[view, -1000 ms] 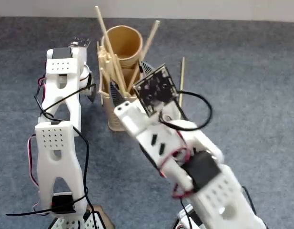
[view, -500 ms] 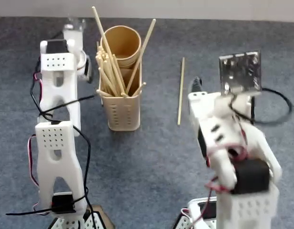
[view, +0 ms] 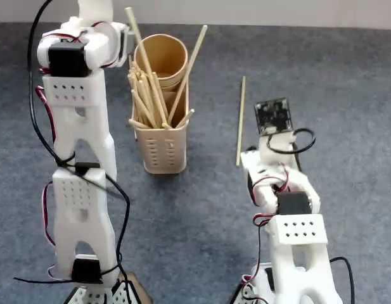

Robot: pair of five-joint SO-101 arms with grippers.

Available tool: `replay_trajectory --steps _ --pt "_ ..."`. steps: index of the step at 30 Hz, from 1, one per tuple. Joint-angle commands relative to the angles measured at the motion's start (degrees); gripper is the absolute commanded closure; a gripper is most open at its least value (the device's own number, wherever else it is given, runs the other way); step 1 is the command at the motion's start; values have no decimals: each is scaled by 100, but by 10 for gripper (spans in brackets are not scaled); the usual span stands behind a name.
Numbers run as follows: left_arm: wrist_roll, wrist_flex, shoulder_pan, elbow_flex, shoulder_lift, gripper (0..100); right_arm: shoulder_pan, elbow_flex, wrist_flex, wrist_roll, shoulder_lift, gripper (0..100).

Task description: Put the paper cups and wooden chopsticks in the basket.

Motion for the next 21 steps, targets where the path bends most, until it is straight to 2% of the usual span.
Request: replay_trajectory --steps 1,9,15,18,21 --pt "26 -26 374 -365 -752 815 57 171 -110 53 4 746" --pt "35 70 444 -330 -1552 815 57 409 -127 53 4 746" --pt "18 782 1270 -312 -1437 815 48 418 -127 26 13 746" --pt "26 782 1077 -374 -1305 815 136 418 -127 53 13 746" --pt "35 782 295 -374 -1596 815 312 409 -295 53 13 746"
